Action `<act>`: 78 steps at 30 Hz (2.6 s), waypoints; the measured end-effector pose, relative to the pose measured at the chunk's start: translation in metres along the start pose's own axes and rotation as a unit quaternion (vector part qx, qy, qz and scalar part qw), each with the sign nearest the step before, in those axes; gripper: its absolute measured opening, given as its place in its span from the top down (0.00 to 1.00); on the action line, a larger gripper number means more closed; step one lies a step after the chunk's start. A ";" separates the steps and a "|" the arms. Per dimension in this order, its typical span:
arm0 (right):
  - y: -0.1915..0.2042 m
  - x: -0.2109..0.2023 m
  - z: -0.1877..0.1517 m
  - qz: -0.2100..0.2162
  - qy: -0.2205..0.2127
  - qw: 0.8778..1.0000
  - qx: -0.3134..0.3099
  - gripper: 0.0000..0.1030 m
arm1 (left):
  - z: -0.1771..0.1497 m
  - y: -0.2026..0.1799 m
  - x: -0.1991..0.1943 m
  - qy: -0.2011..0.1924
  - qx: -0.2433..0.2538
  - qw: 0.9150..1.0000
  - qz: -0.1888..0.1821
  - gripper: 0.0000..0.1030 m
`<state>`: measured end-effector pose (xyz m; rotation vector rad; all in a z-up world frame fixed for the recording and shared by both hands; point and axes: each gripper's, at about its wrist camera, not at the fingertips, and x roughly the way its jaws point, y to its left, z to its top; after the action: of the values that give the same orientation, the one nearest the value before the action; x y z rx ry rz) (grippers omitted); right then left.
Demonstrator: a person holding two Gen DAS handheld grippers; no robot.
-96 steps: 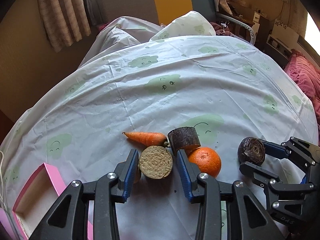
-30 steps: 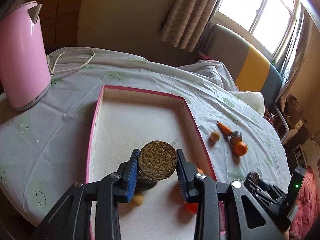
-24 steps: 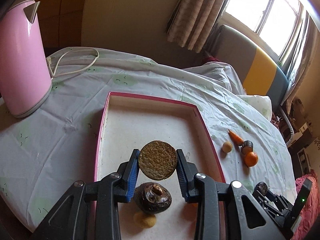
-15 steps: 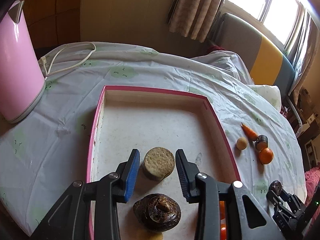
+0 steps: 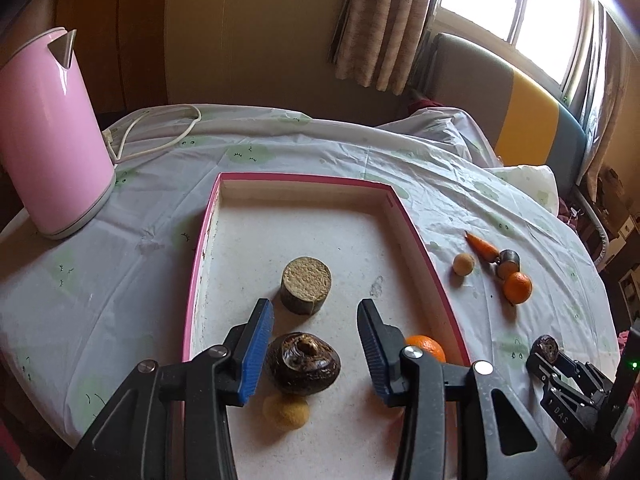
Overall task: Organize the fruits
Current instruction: 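Lower the dark root into the tray with the right gripper and open, then move both open grippers back toward the loose fruit on the cloth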
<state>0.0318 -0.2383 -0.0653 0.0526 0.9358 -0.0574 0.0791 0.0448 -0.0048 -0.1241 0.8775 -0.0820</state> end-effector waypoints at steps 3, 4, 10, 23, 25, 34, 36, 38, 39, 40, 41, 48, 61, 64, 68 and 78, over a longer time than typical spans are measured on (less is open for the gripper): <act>0.002 -0.001 0.002 0.007 0.003 1.000 0.002 0.58 | -0.006 -0.006 -0.005 0.000 0.006 1.000 -0.007 0.57; 0.003 -0.003 0.002 0.011 0.004 1.000 0.004 0.58 | -0.008 -0.008 -0.007 0.000 0.009 1.000 -0.008 0.57; 0.028 -0.022 0.009 0.049 -0.018 0.999 -0.005 0.59 | -0.017 -0.013 -0.011 0.002 0.018 1.000 -0.013 0.57; 0.117 -0.052 0.023 0.190 -0.022 0.980 -0.057 0.59 | -0.016 0.010 -0.025 -0.020 0.001 1.000 -0.004 0.57; 0.130 -0.049 0.022 0.198 -0.013 0.978 -0.071 0.59 | -0.014 0.014 -0.028 -0.026 -0.003 1.000 0.001 0.57; 0.162 -0.030 0.022 0.209 0.012 0.973 -0.098 0.58 | -0.015 0.027 -0.036 -0.033 -0.017 0.999 0.006 0.57; 0.164 -0.026 0.021 0.210 0.019 0.973 -0.096 0.57 | -0.016 0.027 -0.036 -0.032 -0.017 0.999 0.006 0.57; 0.165 -0.025 0.019 0.212 0.018 0.973 -0.093 0.57 | -0.017 0.026 -0.036 -0.030 -0.015 0.999 0.005 0.57; 0.164 -0.025 0.018 0.212 0.015 0.973 -0.090 0.57 | -0.017 0.025 -0.036 -0.030 -0.013 0.999 0.005 0.57; 0.163 -0.026 0.018 0.214 0.014 0.973 -0.085 0.56 | -0.018 0.024 -0.036 -0.030 -0.012 0.999 0.006 0.57; 0.162 -0.027 0.017 0.211 0.012 0.974 -0.084 0.55 | -0.017 0.023 -0.035 -0.030 -0.011 0.999 0.004 0.57; 0.142 -0.042 0.016 0.194 -0.016 0.979 -0.055 0.54 | -0.019 0.011 -0.035 -0.028 0.004 1.000 -0.002 0.57; 0.079 -0.041 0.019 0.123 -0.032 0.992 0.019 0.52 | -0.021 -0.019 -0.036 -0.030 0.036 0.999 -0.025 0.57; 0.064 -0.039 0.020 0.101 -0.033 0.994 0.031 0.52 | -0.020 -0.026 -0.035 -0.028 0.043 0.998 -0.032 0.57; 0.046 -0.035 0.021 0.077 -0.032 0.995 0.047 0.52 | -0.018 -0.037 -0.031 -0.024 0.053 0.997 -0.043 0.57; -0.005 -0.023 0.016 0.035 -0.016 0.994 0.102 0.52 | -0.013 -0.070 -0.025 -0.015 0.084 0.994 -0.075 0.57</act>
<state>0.0309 -0.2433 -0.0377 0.2741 0.8917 -0.0880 0.0517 -0.0224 0.0154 -0.0340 0.8271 -0.2922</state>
